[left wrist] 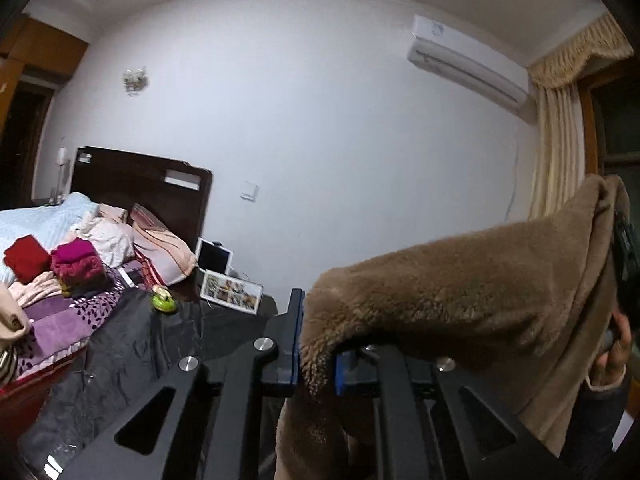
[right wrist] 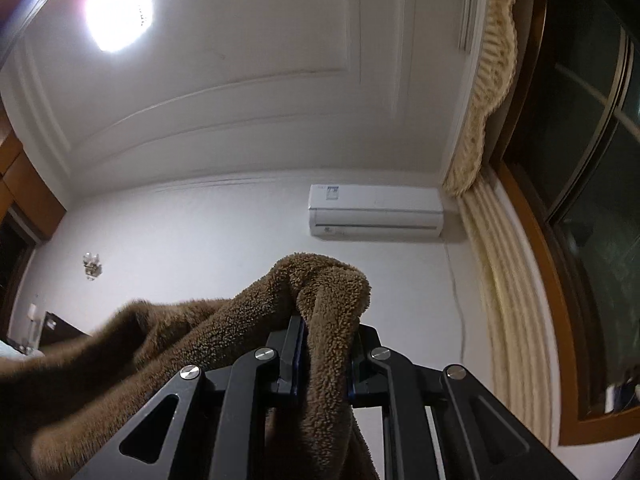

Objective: Fold clothes
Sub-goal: 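Raise the fleece high with both grippers, shaking it out, then lower the held fleece sweatshirt onto the black sheet with both grippers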

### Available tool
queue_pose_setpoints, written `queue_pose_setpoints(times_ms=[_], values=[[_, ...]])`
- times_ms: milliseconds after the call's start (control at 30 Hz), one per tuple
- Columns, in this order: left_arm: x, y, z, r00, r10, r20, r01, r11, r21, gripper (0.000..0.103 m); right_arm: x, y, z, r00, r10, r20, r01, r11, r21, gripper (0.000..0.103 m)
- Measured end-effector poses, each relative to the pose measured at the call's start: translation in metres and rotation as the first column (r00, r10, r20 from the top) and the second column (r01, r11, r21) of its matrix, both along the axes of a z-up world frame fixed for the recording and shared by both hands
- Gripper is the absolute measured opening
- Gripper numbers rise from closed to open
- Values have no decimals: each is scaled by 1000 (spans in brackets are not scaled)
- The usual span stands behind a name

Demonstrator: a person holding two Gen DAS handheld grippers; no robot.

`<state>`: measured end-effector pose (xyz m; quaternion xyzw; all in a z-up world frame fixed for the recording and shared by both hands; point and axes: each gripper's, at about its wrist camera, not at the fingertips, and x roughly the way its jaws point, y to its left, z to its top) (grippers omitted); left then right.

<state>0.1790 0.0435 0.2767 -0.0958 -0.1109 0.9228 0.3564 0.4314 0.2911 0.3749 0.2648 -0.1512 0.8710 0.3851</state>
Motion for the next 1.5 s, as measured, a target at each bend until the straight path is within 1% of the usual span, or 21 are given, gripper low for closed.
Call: queue_pose_setpoints(times_ms=[100, 167, 233, 300, 400, 433, 533, 667, 800, 867, 900, 967, 1000, 1067, 1133, 1200, 1233, 1267, 1300, 1367, 1500], values=[[23, -28, 23, 994, 68, -81, -61, 995, 83, 13, 15, 2, 4, 1000, 12, -11, -12, 1000, -6, 16], [40, -45, 41, 983, 110, -145, -90, 986, 137, 13, 25, 6, 8, 999, 54, -4, -54, 998, -24, 16], [59, -57, 56, 963, 167, -211, -133, 977, 169, 13, 35, 15, 10, 990, 140, 33, -138, 989, -51, 16], [69, -64, 66, 952, 190, -241, -148, 972, 184, 13, 43, 24, 11, 977, 203, 68, -198, 977, -77, 16], [81, -73, 79, 934, 220, -280, -166, 965, 204, 13, 55, 30, 7, 969, 233, 84, -225, 969, -99, 16], [86, -76, 82, 928, 230, -292, -173, 963, 207, 13, 60, 30, 6, 969, 235, 80, -228, 969, -97, 16], [102, -82, 89, 908, 259, -329, -195, 957, 214, 13, 77, 11, -3, 982, 185, 43, -184, 983, -24, 16], [123, -90, 98, 878, 297, -377, -224, 948, 224, 13, 102, -11, 0, 986, 164, 3, -164, 985, 59, 16], [128, -96, 101, 864, 321, -388, -250, 942, 221, 13, 111, -20, 7, 991, 137, 5, -137, 985, 108, 16], [125, -92, 100, 856, 340, -390, -278, 938, 207, 13, 97, -16, 10, 993, 107, 47, -111, 988, 110, 16], [123, -90, 99, 856, 343, -386, -286, 937, 199, 13, 90, -13, 11, 993, 91, 70, -98, 989, 111, 16], [101, -80, 93, 877, 331, -347, -295, 943, 153, 13, 69, -6, 6, 991, 64, 120, -76, 992, 99, 16], [87, -73, 89, 889, 325, -323, -300, 946, 124, 13, 52, 6, 5, 985, 56, 161, -69, 994, 79, 16], [60, -60, 80, 910, 313, -272, -307, 949, 65, 13, 18, 27, -3, 969, 60, 241, -68, 997, 26, 16], [27, -42, 63, 930, 302, -211, -310, 951, -2, 13, -15, 47, -13, 947, 72, 314, -67, 997, -28, 16], [-7, -27, 42, 944, 295, -148, -307, 950, -66, 13, -51, 69, -31, 917, 97, 387, -64, 993, -97, 16], [-29, -17, 27, 950, 294, -107, -305, 946, -108, 13, -69, 80, -41, 900, 112, 422, -61, 989, -132, 16], [-46, -8, 14, 952, 297, -78, -306, 941, -143, 13, -87, 91, -50, 881, 127, 456, -56, 984, -166, 16], [-61, 1, 2, 952, 302, -52, -306, 935, -177, 13, -109, 105, -64, 858, 154, 491, -51, 975, -216, 16], [-94, 18, -24, 949, 314, -3, -305, 920, -244, 13, -139, 125, -86, 825, 194, 531, -41, 958, -285, 16], [-160, 50, -79, 936, 337, 105, -282, 891, -355, 13, -205, 161, -143, 733, 274, 623, 2, 915, -404, 16]])
